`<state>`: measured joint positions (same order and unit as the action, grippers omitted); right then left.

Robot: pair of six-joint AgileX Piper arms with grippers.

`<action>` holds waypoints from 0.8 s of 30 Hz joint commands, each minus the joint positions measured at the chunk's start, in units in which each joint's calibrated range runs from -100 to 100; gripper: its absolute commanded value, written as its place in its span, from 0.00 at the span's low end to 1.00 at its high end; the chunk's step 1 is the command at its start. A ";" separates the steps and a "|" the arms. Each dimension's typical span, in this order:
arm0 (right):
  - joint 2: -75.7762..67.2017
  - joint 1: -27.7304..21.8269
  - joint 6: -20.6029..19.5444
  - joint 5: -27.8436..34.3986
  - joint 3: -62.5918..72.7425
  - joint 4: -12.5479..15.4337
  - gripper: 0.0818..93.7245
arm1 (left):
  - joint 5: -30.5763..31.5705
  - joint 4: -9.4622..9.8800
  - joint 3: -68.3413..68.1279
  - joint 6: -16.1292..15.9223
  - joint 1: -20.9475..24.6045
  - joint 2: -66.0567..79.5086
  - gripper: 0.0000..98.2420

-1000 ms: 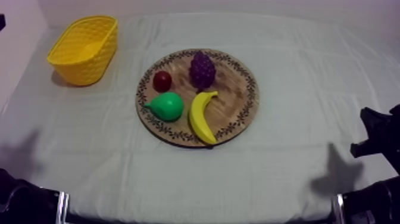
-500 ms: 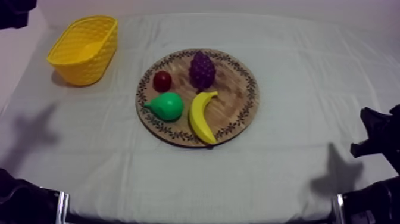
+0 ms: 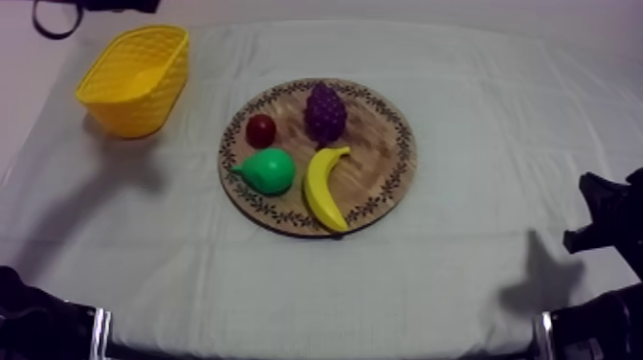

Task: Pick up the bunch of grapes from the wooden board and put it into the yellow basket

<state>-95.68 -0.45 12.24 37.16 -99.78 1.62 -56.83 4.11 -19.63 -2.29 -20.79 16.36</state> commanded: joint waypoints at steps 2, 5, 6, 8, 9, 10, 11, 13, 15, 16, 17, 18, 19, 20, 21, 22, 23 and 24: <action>0.00 0.00 -0.04 0.02 0.01 0.02 0.00 | -2.28 0.02 5.18 0.50 -1.58 -5.93 0.00; 0.00 0.00 -0.05 0.02 0.01 0.02 0.00 | -4.43 0.02 9.51 0.91 -2.87 -10.11 0.00; 0.00 0.00 -0.05 0.02 0.01 0.02 0.00 | -5.07 0.02 10.87 1.04 -3.28 -11.40 0.00; 0.00 0.00 -0.05 0.02 0.01 0.02 0.00 | -6.58 -0.10 13.58 1.23 -3.93 -13.87 0.00; 0.00 0.00 -0.05 0.02 0.01 0.02 0.00 | -7.55 -0.17 14.99 1.35 -4.24 -15.10 0.00; 0.00 0.00 -0.06 0.02 0.01 0.02 0.00 | -8.67 -0.22 16.42 1.50 -4.52 -16.32 0.00; 0.00 0.00 -0.06 0.02 0.01 0.02 0.00 | -9.77 -0.28 17.82 1.60 -4.78 -17.51 0.00; 0.00 0.00 -0.06 0.02 0.01 0.02 0.00 | -11.77 -0.38 20.57 1.75 -5.30 -19.80 0.00; 0.00 0.00 -0.06 0.02 0.01 0.02 0.00 | -13.73 -0.58 23.35 1.98 -5.75 -21.98 0.00; 0.00 0.00 -0.06 0.02 0.01 0.02 0.00 | -14.77 -0.71 24.71 2.15 -5.94 -23.00 0.00; 0.00 0.00 -0.06 0.02 0.01 0.02 0.00 | -15.79 -0.81 26.00 2.41 -6.14 -23.96 0.00; 0.00 0.00 -0.06 0.02 0.01 0.02 0.00 | -16.74 -0.90 27.24 2.69 -6.35 -24.88 0.00; 0.00 0.00 -0.06 0.02 0.01 0.02 0.00 | -17.65 -0.98 28.40 2.96 -6.58 -25.75 0.00; 0.00 0.00 -0.06 0.02 0.01 0.02 0.00 | -18.56 -1.03 29.59 3.24 -6.83 -26.56 0.00; 0.00 0.00 -0.06 0.02 0.01 0.02 0.00 | -19.41 -1.07 30.72 3.53 -7.09 -27.34 0.00; 0.00 0.00 -0.06 0.02 0.01 0.02 0.00 | -20.22 -1.09 31.85 3.83 -7.34 -28.09 0.00; 0.00 0.00 -0.06 0.02 0.01 0.02 0.00 | -21.06 -1.11 32.97 4.11 -7.55 -28.82 0.00; 0.00 0.00 -0.06 0.02 0.01 0.02 0.00 | -21.91 -1.13 34.13 4.39 -7.73 -29.54 0.00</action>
<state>-95.68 -0.45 12.21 37.16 -99.78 1.62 -77.64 2.99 12.30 1.81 -28.41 -12.28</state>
